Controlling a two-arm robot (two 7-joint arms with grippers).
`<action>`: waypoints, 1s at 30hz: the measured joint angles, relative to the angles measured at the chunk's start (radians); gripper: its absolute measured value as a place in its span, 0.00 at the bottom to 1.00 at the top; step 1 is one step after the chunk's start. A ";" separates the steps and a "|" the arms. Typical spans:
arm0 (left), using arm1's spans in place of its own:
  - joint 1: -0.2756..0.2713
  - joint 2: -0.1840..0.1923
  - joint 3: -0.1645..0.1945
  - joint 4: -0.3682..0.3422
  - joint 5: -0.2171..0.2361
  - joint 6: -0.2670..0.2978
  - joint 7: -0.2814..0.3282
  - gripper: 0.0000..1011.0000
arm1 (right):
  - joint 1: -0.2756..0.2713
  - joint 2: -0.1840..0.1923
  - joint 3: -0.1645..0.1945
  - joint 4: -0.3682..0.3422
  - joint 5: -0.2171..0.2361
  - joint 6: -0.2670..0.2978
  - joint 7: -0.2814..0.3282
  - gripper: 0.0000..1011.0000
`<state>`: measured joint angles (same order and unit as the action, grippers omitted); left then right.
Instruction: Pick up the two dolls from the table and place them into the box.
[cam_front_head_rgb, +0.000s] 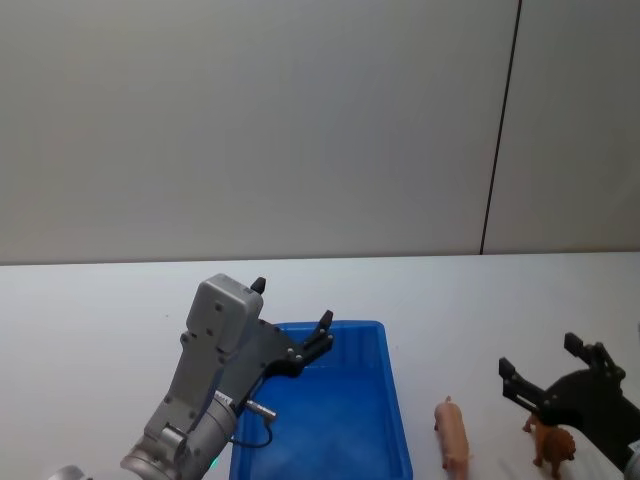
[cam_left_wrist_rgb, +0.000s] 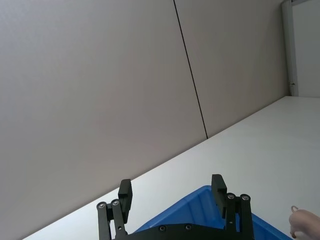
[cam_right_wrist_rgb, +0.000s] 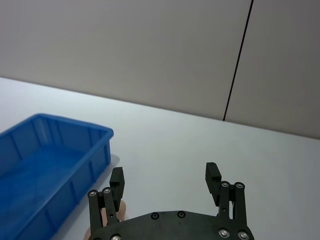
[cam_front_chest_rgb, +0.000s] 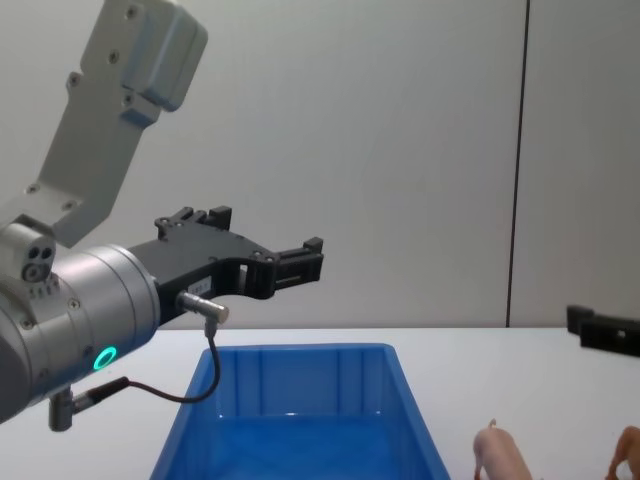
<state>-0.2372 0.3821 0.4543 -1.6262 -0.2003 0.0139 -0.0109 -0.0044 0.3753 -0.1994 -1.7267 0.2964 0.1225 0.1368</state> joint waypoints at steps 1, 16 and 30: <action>0.000 0.000 0.000 0.000 0.000 0.000 0.000 1.00 | 0.000 0.003 0.001 0.003 -0.001 0.005 0.003 0.99; 0.000 0.000 0.000 0.000 0.000 0.000 0.000 1.00 | -0.018 0.034 0.012 0.028 -0.013 0.113 0.044 0.99; 0.000 0.000 0.000 0.000 0.000 0.000 0.000 1.00 | -0.034 0.042 0.017 0.056 0.014 0.189 0.046 0.97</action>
<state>-0.2372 0.3820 0.4543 -1.6262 -0.2004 0.0139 -0.0109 -0.0382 0.4172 -0.1822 -1.6706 0.3101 0.3110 0.1828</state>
